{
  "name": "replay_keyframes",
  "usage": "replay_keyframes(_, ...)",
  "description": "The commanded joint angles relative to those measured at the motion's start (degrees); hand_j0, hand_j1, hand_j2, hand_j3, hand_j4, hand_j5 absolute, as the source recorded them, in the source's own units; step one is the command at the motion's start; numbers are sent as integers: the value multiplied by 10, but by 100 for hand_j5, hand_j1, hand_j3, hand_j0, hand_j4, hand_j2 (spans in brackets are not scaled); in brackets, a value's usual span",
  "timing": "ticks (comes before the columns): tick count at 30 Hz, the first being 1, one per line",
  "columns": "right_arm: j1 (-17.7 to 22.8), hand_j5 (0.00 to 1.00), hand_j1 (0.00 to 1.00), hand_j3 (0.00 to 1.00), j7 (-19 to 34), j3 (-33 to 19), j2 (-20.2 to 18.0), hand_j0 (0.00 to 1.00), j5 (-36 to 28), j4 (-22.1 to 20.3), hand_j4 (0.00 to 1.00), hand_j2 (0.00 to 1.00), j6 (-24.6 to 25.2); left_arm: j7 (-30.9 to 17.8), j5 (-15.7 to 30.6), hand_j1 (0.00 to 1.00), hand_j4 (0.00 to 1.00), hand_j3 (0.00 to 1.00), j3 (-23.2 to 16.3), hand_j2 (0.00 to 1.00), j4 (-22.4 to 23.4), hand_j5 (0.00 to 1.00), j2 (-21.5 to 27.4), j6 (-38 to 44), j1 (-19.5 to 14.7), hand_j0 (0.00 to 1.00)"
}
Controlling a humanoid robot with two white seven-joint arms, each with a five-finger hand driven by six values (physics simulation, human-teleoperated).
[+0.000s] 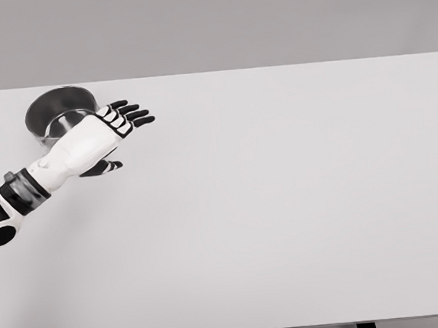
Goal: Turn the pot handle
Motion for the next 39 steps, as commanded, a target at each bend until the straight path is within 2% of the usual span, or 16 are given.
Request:
replay_keyframes(1, 0, 100, 100, 100, 0, 0, 0, 100, -1, 0, 100, 100, 0, 0, -2, 100, 100, 100, 4, 100, 19, 100, -1, 0, 0, 100)
replay_keyframes(3, 0, 100, 100, 100, 0, 0, 0, 100, -1, 0, 100, 100, 0, 0, -2, 100, 100, 100, 13, 100, 36, 100, 1, 0, -1, 100)
replay_keyframes(6, 0, 100, 100, 100, 0, 0, 0, 100, -1, 0, 100, 100, 0, 0, -2, 100, 100, 100, 31, 100, 36, 100, 6, 0, 0, 100)
replay_keyframes(9, 0, 100, 100, 100, 0, 0, 0, 100, -1, 0, 100, 100, 0, 0, -3, 100, 100, 100, 32, 100, 37, 100, 6, 0, 0, 100)
replay_keyframes(12, 0, 100, 100, 100, 0, 0, 0, 100, -1, 0, 100, 100, 0, 1, -5, 100, 100, 100, 37, 100, 69, 100, 6, 0, 0, 100)
replay_keyframes(16, 0, 100, 100, 100, 0, 0, 0, 100, -1, 0, 100, 100, 0, 1, -5, 100, 100, 100, 43, 100, 71, 100, 7, 0, 0, 100)
replay_keyframes(18, 0, 100, 100, 100, 0, 0, 0, 100, -1, 0, 100, 100, 0, 0, -5, 100, 100, 100, 60, 100, 72, 100, 9, 0, 0, 100)
replay_keyframes(22, 0, 100, 100, 100, 0, 0, 0, 100, -1, 0, 100, 100, 0, 0, -5, 100, 100, 100, 62, 100, 92, 100, 9, 0, -1, 100)
replay_keyframes(28, 0, 100, 100, 100, 0, 0, 0, 100, -1, 0, 100, 100, 0, 0, -5, 100, 100, 100, 63, 100, 95, 100, 13, 0, -3, 100)
replay_keyframes(30, 0, 100, 100, 100, 0, 0, 0, 100, -1, 0, 100, 100, 0, 0, -5, 100, 100, 100, 81, 100, 96, 100, 26, 0, 3, 100)
replay_keyframes(33, 0, 100, 100, 100, 0, 0, 0, 100, -1, 0, 100, 100, 0, 1, -5, 100, 100, 100, 83, 100, 98, 100, 31, 0, 2, 100)
replay_keyframes(35, 0, 100, 100, 100, 0, 0, 0, 100, -1, 0, 100, 100, 0, 1, -5, 100, 100, 100, 86, 100, 123, 100, 31, 0, 0, 100)
replay_keyframes(39, 0, 100, 100, 100, 0, 0, 0, 100, -1, 0, 100, 100, 0, 2, -3, 100, 100, 100, 88, 100, 126, 100, 38, 0, 0, 100)
